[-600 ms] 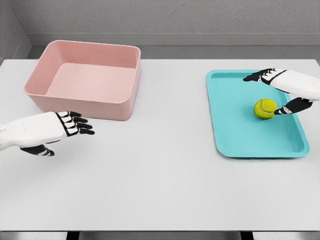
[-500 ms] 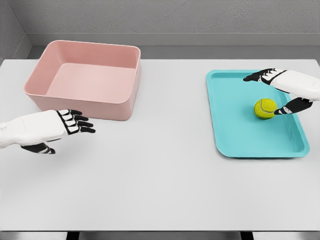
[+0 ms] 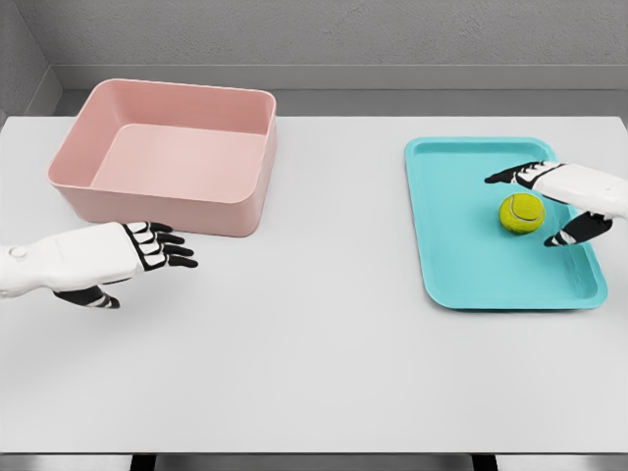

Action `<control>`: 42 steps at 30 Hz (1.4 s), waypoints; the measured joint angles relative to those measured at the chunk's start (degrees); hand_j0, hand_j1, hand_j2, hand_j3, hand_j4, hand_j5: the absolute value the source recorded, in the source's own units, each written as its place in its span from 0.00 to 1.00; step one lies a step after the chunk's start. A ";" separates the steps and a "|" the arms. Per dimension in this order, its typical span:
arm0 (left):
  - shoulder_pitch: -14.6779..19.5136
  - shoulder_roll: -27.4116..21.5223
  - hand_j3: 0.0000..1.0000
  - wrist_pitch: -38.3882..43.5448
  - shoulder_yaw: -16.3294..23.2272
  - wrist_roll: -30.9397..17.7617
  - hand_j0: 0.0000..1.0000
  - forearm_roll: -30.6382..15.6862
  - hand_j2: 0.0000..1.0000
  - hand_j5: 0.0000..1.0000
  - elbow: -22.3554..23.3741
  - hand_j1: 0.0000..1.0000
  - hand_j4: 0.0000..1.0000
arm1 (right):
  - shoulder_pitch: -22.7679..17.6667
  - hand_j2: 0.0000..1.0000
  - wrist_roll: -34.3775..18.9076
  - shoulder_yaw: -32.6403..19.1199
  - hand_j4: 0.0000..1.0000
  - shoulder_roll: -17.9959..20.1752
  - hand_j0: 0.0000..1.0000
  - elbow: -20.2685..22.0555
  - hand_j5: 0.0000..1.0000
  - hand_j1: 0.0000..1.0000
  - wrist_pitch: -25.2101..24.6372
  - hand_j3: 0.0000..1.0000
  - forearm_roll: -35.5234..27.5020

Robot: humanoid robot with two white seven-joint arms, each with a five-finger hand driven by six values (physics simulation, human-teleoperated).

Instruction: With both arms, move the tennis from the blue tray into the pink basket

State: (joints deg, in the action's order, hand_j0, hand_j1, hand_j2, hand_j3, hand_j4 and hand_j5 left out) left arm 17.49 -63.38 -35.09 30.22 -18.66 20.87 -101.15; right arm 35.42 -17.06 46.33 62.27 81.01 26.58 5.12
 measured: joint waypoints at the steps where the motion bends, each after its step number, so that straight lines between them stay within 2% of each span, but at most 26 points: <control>1: 0.00 -0.01 1.00 0.00 0.04 0.00 1.00 -0.02 1.00 1.00 0.00 1.00 1.00 | 0.09 1.00 -0.46 0.09 1.00 -0.30 1.00 -0.15 1.00 1.00 -0.52 1.00 0.13; 7: -0.09 -0.06 1.00 0.00 0.11 0.00 1.00 -0.02 1.00 1.00 0.00 1.00 1.00 | 1.05 1.00 -3.74 0.26 1.00 -3.19 1.00 -3.30 1.00 1.00 -3.07 1.00 1.15; 17: -0.09 -0.29 1.00 0.00 0.12 0.00 1.00 0.01 1.00 1.00 0.00 1.00 1.00 | 3.25 1.00 -5.93 0.28 1.00 -5.90 1.00 -6.83 1.00 1.00 -5.11 1.00 2.33; 35: -0.09 -0.35 1.00 0.00 0.12 0.00 1.00 0.01 1.00 1.00 0.00 1.00 1.00 | 4.83 1.00 -6.70 0.59 1.00 -11.87 1.00 -14.70 1.00 1.00 -5.58 1.00 6.36; 42: -0.09 -0.38 1.00 0.00 0.12 0.00 1.00 0.04 1.00 1.00 0.00 1.00 1.00 | 5.10 1.00 -6.76 0.90 1.00 -12.42 1.00 -15.47 1.00 1.00 -5.52 1.00 6.67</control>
State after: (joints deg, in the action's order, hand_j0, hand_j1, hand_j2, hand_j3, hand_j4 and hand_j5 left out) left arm 17.40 -63.77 -35.09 30.34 -18.66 20.92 -101.16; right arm 40.52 -23.82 47.23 49.84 65.54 21.05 11.79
